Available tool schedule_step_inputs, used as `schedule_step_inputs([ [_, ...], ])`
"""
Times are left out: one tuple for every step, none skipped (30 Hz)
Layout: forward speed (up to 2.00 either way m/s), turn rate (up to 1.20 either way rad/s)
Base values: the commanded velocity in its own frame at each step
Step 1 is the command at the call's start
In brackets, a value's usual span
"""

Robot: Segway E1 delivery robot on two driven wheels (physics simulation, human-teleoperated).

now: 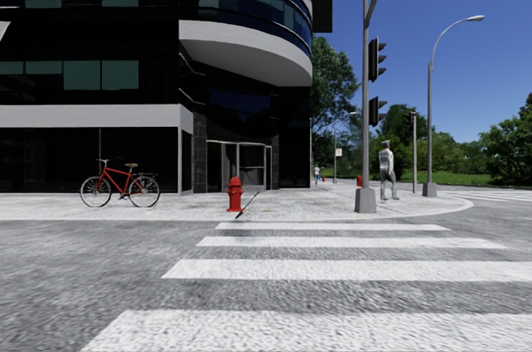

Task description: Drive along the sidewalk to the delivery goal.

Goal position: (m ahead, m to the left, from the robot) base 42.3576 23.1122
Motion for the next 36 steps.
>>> schedule_step_inputs([
  [2.00, -0.13],
  [2.00, -0.13],
  [2.00, -0.13],
  [2.00, -0.14],
  [2.00, -0.15],
  [2.00, -0.18],
  [2.00, -0.19],
  [2.00, -0.19],
  [2.00, -0.19],
  [2.00, -0.19],
  [2.00, -0.20],
  [2.00, -0.20],
  [2.00, -0.20],
  [2.00, -0.20],
  [2.00, -0.20],
  [2.00, -0.20],
  [2.00, -0.20],
  [2.00, -0.17],
  [2.00, -0.14],
  [2.00, -0.12],
  [2.00, -0.11],
  [2.00, -0.11],
  [2.00, -0.11],
  [2.00, -0.11],
  [2.00, -0.05],
  [2.00, 0.00],
  [2.00, 0.00],
  [2.00, 0.00],
  [2.00, 0.00],
  [2.00, 0.00],
  [2.00, 0.00],
  [2.00, 0.00],
  [2.00, 0.00],
  [2.00, 0.00],
  [2.00, 0.00],
  [2.00, 0.00],
])
